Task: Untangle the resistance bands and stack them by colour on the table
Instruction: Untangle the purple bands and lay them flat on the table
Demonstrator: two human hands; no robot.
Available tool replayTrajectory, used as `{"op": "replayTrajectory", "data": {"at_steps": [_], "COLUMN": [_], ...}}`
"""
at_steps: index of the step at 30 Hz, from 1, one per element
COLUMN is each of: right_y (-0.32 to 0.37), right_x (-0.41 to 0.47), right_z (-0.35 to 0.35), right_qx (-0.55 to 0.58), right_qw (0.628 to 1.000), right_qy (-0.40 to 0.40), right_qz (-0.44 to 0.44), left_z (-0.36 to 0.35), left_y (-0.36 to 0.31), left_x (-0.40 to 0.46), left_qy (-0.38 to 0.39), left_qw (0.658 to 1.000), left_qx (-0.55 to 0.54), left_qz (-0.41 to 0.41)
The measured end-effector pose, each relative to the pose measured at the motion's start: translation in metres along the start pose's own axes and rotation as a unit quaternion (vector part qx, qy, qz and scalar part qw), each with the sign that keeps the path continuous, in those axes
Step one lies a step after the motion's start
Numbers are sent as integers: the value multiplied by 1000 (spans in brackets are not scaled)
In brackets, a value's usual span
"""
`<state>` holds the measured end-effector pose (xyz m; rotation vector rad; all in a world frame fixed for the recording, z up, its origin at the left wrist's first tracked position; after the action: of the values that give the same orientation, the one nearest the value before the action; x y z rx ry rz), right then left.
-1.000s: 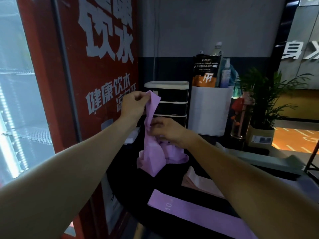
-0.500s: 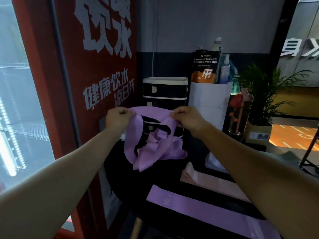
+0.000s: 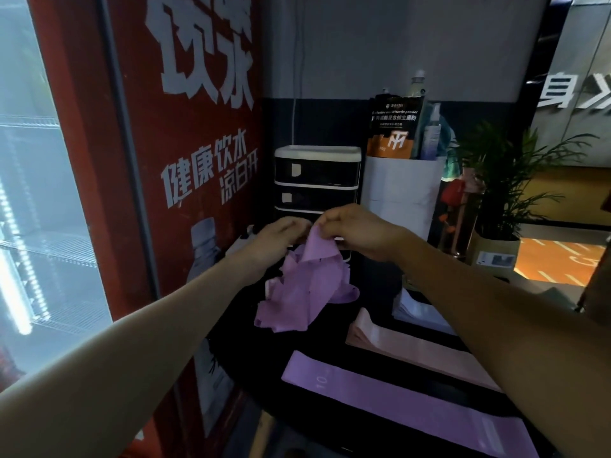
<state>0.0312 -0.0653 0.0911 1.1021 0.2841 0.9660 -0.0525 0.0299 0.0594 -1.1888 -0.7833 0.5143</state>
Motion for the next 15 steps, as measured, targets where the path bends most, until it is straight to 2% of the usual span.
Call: {"op": "replayTrajectory", "data": {"at_steps": [4, 10, 15], "right_y": [-4, -22, -48], "right_x": [-6, -13, -29], "right_z": [9, 22, 18], "right_qx": [-46, -33, -68], "right_qw": [999, 999, 997], "right_qy": [-11, -36, -22], "right_qz": [28, 4, -26], "left_z": [-26, -40, -38], "left_y": [11, 17, 37], "left_x": [-8, -21, -27], "left_qy": [65, 99, 73], "left_qw": [994, 991, 995], "left_qx": [-64, -48, 41], "left_qz": [65, 73, 47]}}
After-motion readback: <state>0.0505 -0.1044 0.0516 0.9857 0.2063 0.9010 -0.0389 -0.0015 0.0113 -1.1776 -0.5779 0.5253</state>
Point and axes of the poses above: each hand's wrist, its own x-axis towards the middle knuckle, its own z-axis out of the back of the hand, y = z × x, the point moved 7 cm from there along x, towards the middle knuckle, and after that the axes turned 15 degrees about -y, right-handed, at the moved point
